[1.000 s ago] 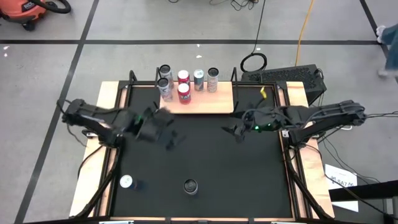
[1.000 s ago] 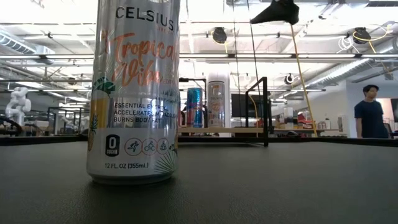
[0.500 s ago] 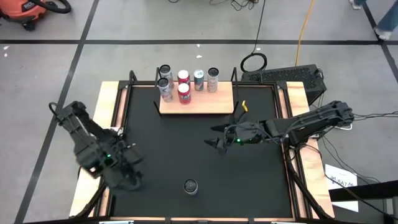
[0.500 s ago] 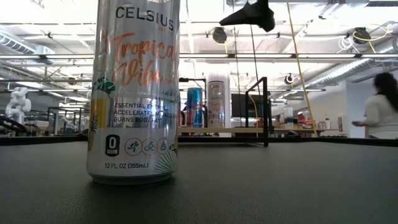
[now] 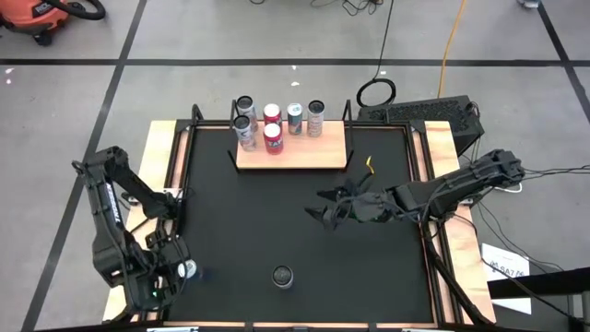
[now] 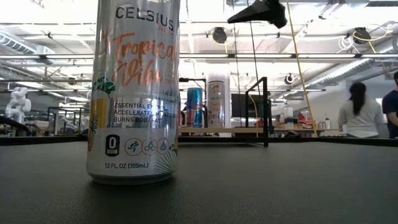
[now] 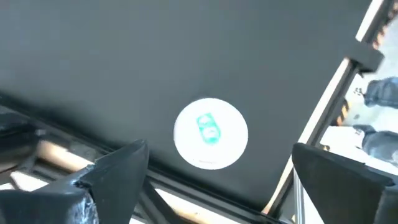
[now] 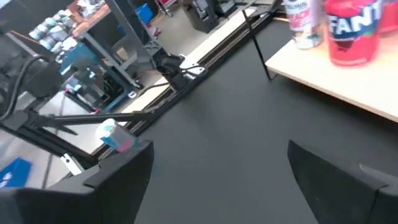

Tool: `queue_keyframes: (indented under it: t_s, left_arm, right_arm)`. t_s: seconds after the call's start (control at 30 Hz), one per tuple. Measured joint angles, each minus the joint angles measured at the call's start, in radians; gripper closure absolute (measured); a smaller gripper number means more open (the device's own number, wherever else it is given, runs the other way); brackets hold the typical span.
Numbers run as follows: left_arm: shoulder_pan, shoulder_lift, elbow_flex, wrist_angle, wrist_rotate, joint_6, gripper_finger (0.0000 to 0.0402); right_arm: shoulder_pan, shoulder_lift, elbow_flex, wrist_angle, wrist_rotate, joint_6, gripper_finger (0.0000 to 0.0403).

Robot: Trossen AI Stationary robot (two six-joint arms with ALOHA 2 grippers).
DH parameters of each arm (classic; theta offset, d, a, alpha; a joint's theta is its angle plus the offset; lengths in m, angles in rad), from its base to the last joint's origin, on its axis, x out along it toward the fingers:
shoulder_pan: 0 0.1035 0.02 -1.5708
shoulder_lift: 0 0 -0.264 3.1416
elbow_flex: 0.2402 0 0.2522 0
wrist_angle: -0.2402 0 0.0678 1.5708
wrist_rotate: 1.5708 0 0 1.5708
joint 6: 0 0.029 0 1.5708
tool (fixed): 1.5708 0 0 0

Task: Place canned beverage on shelf
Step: Put the blue soda can aligned with the other blue soda can on the shelf

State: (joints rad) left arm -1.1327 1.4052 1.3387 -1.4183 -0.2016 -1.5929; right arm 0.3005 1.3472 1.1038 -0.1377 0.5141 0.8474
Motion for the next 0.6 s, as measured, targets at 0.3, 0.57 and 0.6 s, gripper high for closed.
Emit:
queue_keyframes:
  t_s: [0.3, 0.57, 0.6]
  left_arm:
    - [-0.022, 0.001, -0.143, 0.015, -0.03, 0.001, 0.0006]
    - [-0.019, -0.003, -0.185, 0.133, -0.06, 0.027, 0.0006]
    - [-0.019, -0.001, -0.186, 0.139, -0.063, 0.027, 0.0006]
  right_arm:
    - [0.085, 0.0, 0.0, -0.028, 0.144, 0.057, 0.0046]
    - [0.108, 0.0, 0.0, -0.023, 0.147, 0.058, 0.0046]
    - [0.109, 0.0, 0.0, -0.022, 0.147, 0.058, 0.0046]
